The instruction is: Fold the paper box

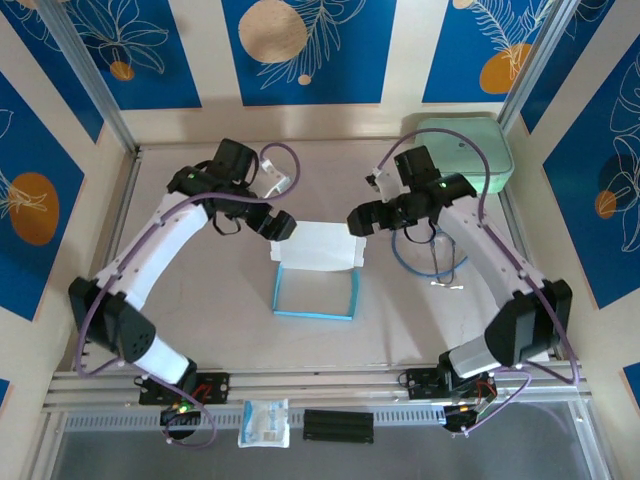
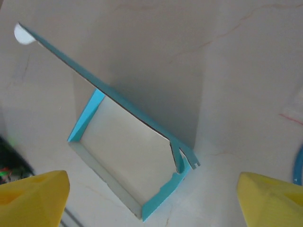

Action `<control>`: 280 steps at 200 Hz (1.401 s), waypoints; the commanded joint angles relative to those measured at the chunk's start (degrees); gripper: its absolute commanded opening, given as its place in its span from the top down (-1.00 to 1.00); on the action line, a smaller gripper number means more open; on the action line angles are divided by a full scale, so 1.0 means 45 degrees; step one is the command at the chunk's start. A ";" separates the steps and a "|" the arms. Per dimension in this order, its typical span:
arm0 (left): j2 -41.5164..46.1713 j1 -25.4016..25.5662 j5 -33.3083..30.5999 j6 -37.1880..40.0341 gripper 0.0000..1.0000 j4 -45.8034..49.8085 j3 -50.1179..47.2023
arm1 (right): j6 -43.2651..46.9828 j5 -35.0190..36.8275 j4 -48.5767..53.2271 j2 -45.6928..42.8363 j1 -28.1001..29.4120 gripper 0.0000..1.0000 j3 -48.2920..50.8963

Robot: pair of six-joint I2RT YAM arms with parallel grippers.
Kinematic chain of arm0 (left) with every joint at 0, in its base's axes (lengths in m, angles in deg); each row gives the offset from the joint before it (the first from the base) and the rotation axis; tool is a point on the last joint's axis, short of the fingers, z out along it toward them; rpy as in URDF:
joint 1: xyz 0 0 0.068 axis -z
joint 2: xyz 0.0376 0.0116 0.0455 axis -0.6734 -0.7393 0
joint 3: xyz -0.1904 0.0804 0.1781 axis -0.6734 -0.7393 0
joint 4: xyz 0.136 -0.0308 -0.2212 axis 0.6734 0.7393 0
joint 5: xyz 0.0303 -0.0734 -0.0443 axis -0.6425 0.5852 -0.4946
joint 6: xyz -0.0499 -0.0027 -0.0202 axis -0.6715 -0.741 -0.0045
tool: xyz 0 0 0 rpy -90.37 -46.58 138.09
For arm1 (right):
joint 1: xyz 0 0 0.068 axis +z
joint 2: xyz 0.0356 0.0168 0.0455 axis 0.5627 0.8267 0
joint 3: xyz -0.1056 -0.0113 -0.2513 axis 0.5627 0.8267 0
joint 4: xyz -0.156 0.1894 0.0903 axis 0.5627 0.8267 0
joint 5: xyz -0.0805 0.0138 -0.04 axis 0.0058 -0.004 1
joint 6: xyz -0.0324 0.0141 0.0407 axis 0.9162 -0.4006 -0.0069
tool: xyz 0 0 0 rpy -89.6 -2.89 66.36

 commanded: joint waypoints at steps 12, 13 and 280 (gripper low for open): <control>-0.1316 -0.0230 0.0641 0.1529 -0.99 0.2460 0.1046 | 0.0901 -0.0138 0.1759 0.1267 0.0367 -0.71 -0.0895; -0.1337 -0.0230 0.0617 0.1529 -0.99 0.2478 0.1066 | 0.0899 -0.0081 0.1776 0.1300 0.0390 -0.71 -0.0902; -0.3192 0.0432 -0.1438 -0.0177 0.53 0.1370 -0.0340 | -0.1124 0.3514 0.1117 0.1889 0.1822 0.48 0.0243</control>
